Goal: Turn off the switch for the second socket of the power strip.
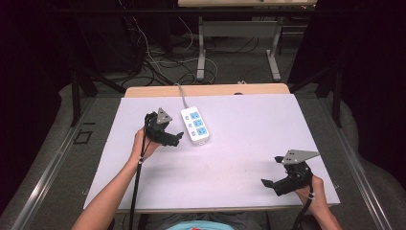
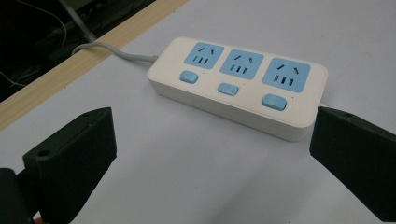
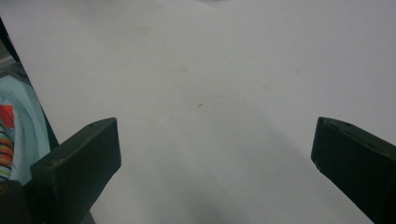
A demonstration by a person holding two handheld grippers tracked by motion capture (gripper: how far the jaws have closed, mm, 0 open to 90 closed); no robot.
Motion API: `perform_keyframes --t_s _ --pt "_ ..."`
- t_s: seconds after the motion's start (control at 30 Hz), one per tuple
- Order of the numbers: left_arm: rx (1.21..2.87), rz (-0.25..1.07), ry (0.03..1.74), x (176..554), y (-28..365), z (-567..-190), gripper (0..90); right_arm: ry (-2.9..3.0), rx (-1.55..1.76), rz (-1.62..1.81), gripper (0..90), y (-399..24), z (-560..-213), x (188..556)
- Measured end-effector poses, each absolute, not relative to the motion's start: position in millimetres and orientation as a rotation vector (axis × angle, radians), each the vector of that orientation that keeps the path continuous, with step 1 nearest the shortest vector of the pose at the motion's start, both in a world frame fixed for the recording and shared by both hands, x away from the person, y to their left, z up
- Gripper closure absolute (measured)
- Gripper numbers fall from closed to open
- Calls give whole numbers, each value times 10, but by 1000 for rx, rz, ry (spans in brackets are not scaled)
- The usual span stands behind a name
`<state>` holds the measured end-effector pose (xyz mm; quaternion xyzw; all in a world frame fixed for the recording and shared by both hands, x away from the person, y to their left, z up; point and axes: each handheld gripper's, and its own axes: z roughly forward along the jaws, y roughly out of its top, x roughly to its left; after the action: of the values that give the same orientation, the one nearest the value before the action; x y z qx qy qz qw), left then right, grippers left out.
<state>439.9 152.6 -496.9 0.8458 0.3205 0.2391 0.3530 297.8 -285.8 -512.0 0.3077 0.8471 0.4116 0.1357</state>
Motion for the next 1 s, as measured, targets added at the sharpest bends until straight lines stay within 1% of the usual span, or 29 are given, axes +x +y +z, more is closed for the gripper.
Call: perform_keyframes --t_s 0.07,0.2,0.23,0.3,0.33,0.37,0.43,0.5,0.53,0.67,0.77,0.97,1.0 --pt "2164 637 842 4417 1499 -4985 4 2449 894 1192 9 -2856 -5123 2979" --pt "2175 607 840 4454 1471 -4974 4 2453 900 1197 9 -2854 -5125 2978" --pt "2167 624 842 4462 1458 -4987 4 2452 900 1196 9 -2854 -5124 2977" --pt "2176 606 843 4479 1446 -4982 5 2455 892 1197 9 -2856 -5125 2981" --pt "2165 620 843 4490 1435 -4995 5 2457 893 1198 9 -2855 -5124 2981" --pt "2176 597 847 4497 1431 -4988 6 2456 890 1198 9 -2855 -5124 2984" --pt "2167 622 847 4520 1413 -5007 7 2456 884 1198 10 -2856 -5125 2988" --pt "2186 603 853 4540 1407 -5001 13 2456 880 1197 10 -2858 -5125 2990" --pt "2168 617 856 4555 1395 -5016 15 2455 883 1196 10 -2857 -5126 2989" --pt "2173 596 865 4597 1380 -5007 19 2452 896 1196 10 -2856 -5126 2985" --pt "2151 607 874 4622 1352 -5018 20 2453 892 1196 10 -2856 -5127 2987" --pt "2166 612 860 4669 1319 -5037 21 2450 901 1196 10 -2857 -5125 2979" --pt "2177 596 861 4676 1319 -5032 21 2452 902 1199 10 -2857 -5125 2978"
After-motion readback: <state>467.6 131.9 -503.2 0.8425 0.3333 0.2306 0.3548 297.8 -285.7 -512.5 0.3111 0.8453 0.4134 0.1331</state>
